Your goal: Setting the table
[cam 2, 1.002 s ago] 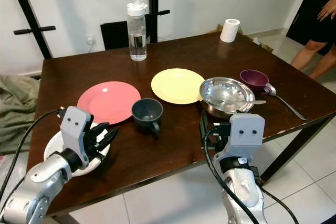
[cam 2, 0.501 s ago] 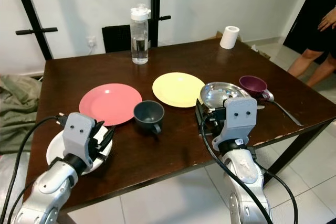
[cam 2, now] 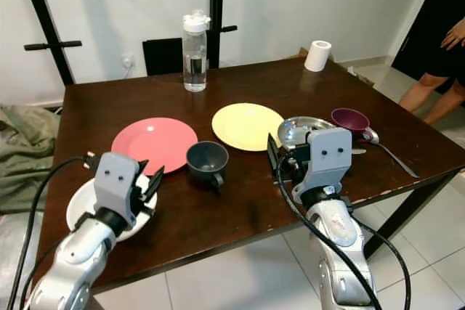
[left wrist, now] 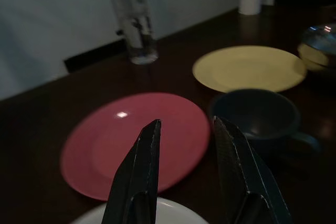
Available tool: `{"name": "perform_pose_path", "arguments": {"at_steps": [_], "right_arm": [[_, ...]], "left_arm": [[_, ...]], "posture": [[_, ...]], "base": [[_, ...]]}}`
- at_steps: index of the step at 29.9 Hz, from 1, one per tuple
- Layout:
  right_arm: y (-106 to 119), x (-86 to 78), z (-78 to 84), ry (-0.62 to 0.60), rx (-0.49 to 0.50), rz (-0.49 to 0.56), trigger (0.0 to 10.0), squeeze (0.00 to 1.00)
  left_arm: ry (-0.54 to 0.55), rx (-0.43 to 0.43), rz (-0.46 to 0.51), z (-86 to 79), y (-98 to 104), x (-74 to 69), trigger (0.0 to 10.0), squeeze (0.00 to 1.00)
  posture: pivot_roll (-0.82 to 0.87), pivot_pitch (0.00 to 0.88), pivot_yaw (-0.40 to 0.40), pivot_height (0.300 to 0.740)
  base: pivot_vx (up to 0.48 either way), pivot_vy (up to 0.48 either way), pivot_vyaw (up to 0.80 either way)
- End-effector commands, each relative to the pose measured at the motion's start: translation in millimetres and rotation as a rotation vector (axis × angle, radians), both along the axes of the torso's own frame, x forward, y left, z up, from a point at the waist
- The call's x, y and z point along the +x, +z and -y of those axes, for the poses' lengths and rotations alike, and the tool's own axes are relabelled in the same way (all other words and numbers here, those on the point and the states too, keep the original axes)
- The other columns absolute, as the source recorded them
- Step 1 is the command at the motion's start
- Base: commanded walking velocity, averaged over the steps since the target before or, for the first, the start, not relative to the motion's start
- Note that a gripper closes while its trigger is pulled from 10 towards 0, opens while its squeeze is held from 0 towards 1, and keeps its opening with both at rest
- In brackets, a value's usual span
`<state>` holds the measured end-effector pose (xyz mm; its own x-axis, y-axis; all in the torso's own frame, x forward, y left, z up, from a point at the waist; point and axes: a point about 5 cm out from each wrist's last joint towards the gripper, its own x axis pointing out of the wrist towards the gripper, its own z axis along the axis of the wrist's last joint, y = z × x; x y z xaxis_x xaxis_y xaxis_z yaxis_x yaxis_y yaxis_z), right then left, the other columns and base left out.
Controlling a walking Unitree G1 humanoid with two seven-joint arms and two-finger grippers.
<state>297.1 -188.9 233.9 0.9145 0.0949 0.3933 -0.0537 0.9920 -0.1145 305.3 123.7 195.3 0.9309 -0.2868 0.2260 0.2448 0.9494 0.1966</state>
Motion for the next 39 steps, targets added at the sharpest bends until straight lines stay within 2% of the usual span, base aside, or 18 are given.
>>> {"name": "perform_pose_path", "arguments": {"at_steps": [1, 9, 32, 39], "right_arm": [[0.3, -2.6, 4.0, -0.012, 0.028, -0.001, 10.0, 0.00], [-4.5, -2.1, -1.3, -0.006, 0.038, -0.013, 10.0, 0.00], [-6.9, -2.6, 0.0, -0.026, 0.053, -0.014, 10.0, 0.00], [-6.8, -1.5, 0.5, -0.046, 0.069, -0.004, 10.0, 0.00]], "left_arm": [[0.004, -0.003, -0.025, -4.5, -4.1, 0.6, 10.0, 0.00], [0.008, -0.008, -0.033, -3.3, -7.1, 1.2, 10.0, 0.00], [-0.010, 0.010, -0.029, -2.2, -5.7, 2.8, 10.0, 0.00], [0.003, 0.018, -0.017, -10.0, -0.6, 7.6, 10.0, 0.00]], "posture": [[0.03, 0.045, 0.068, 0.740], [0.03, 0.049, 0.069, 0.740], [0.03, 0.055, 0.087, 0.740], [0.02, 0.047, 0.090, 0.740]], "base": [[0.000, 0.000, 0.00], [0.000, 0.000, 0.00], [0.000, 0.000, 0.00], [0.000, 0.000, 0.00]]}}
